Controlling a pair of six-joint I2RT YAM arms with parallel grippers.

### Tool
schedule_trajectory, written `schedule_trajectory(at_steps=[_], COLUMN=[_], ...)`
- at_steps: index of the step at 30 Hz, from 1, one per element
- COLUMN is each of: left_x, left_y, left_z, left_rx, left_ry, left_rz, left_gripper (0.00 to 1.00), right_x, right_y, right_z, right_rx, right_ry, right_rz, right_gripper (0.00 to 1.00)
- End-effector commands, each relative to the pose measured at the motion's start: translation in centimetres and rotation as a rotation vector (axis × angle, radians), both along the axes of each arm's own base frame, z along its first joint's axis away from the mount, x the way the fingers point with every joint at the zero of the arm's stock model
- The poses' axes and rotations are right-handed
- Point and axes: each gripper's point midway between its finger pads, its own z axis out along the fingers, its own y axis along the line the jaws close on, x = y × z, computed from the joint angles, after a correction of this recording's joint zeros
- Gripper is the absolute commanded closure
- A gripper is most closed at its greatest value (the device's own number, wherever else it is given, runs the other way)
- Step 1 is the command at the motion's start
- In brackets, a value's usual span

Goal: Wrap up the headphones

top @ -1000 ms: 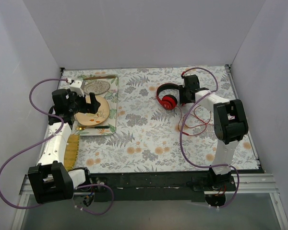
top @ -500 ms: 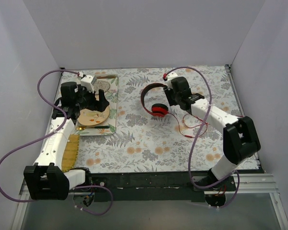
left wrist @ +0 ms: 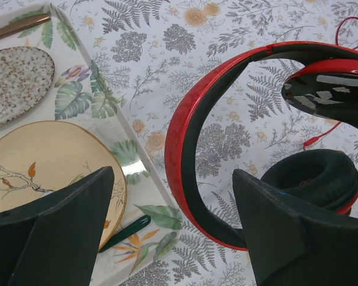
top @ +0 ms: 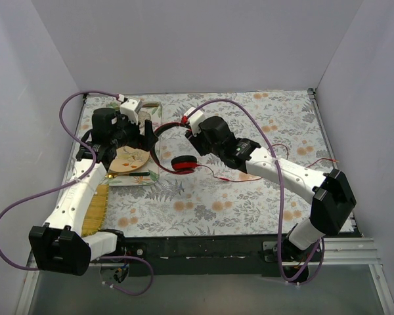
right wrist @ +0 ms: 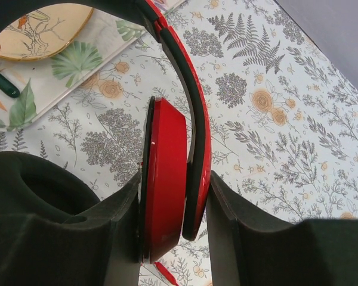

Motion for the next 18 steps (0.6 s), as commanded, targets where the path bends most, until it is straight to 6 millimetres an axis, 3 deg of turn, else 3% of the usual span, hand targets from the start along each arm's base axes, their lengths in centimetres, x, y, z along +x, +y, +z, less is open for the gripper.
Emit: schedule_trajectory(at_steps=[1,7,10,17,18], left_x=[-0.5,0.3,0.2,-1.3,-1.5], left_y=[0.0,0.9,0.8,-0.8,-1.1], left_z=[-1.4,-3.2,-4.1,-4.9,-5.1], left_rx=[0.03,0.161,0.185,0.146,0.138], left_ry=[0.021,0.015,0.03,0.109,0.127], left_rz=[-0.003,0.028,0.018,-0.073,-0.089], left_gripper=[0.22,0.31,0.41,0.81,0.96], right_x=[0.5,-0.1,-0.4,-0.7,-0.8], right_y=[1.4,1.7,1.7,1.6,1.7], right_z=[5.9,7.5,8.1,9.1,9.4], right_rx=[0.117,0.151,0.168,0.188,0.194], right_ry=[-0.104,-0.122,-0.136,-0.167,-0.176], right_rz=[0.009,0.039,0.057,0.077,0.083], right_gripper=[0.99,0.99,0.99,0.99,0.99])
